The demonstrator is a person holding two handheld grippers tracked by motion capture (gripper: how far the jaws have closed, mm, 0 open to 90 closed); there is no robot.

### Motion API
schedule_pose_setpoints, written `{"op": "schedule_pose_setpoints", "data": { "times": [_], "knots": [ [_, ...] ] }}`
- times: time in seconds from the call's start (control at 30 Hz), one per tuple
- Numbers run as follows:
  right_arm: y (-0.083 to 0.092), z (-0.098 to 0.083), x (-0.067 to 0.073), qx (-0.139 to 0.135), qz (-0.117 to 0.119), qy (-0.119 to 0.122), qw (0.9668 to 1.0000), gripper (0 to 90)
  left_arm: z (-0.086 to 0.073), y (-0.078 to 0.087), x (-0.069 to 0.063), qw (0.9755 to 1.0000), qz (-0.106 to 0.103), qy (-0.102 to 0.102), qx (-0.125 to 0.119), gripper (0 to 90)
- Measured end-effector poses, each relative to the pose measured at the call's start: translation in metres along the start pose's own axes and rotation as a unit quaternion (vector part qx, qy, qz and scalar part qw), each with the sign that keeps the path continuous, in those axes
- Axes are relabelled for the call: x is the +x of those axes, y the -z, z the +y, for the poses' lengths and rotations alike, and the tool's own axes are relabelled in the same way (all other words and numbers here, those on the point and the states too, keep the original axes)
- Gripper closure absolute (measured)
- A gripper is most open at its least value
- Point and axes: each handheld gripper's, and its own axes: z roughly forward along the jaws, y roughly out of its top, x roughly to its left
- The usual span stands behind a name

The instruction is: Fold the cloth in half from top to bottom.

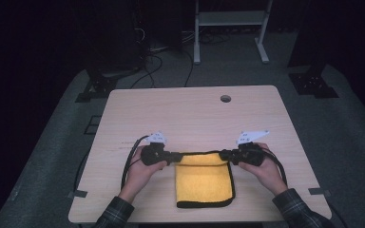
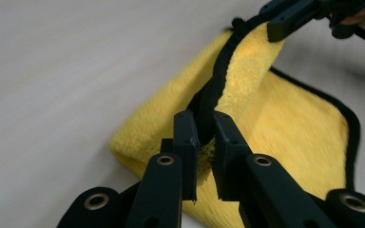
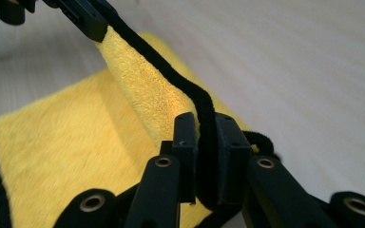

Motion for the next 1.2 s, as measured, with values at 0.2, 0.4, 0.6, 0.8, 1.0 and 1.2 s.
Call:
{"op": "schedule_pose_setpoints", "data": {
  "times": [0.2, 0.4, 0.6, 0.8, 1.0, 1.2],
  "knots": [
    [0.002, -0.022, 0.018, 0.022, 0.012, 0.005, 0.9997, 79.1, -0.020, -0.002, -0.016, 0.9997, -0.014, 0.002, 0.019, 80.8],
    [0.013, -0.032, 0.034, 0.016, 0.022, 0.015, 0.9995, 77.4, -0.028, 0.003, -0.031, 0.9994, -0.021, -0.016, 0.021, 78.3],
    [0.027, -0.039, 0.045, 0.006, 0.028, 0.018, 0.9994, 77.5, -0.031, 0.013, -0.043, 0.9991, -0.031, -0.026, 0.015, 78.4],
    [0.031, -0.047, 0.052, 0.021, 0.036, 0.024, 0.9988, 75.7, -0.040, 0.009, -0.050, 0.9980, -0.044, -0.027, 0.037, 74.2],
    [0.049, -0.047, 0.053, -0.011, 0.060, 0.019, 0.9979, 67.5, -0.032, 0.024, -0.050, 0.9988, -0.037, -0.032, -0.004, 63.1],
    [0.059, -0.030, 0.044, -0.048, 0.043, 0.020, 0.9977, 71.7, -0.019, 0.022, -0.040, 0.9992, -0.019, -0.031, -0.017, 64.7]
  ]
}}
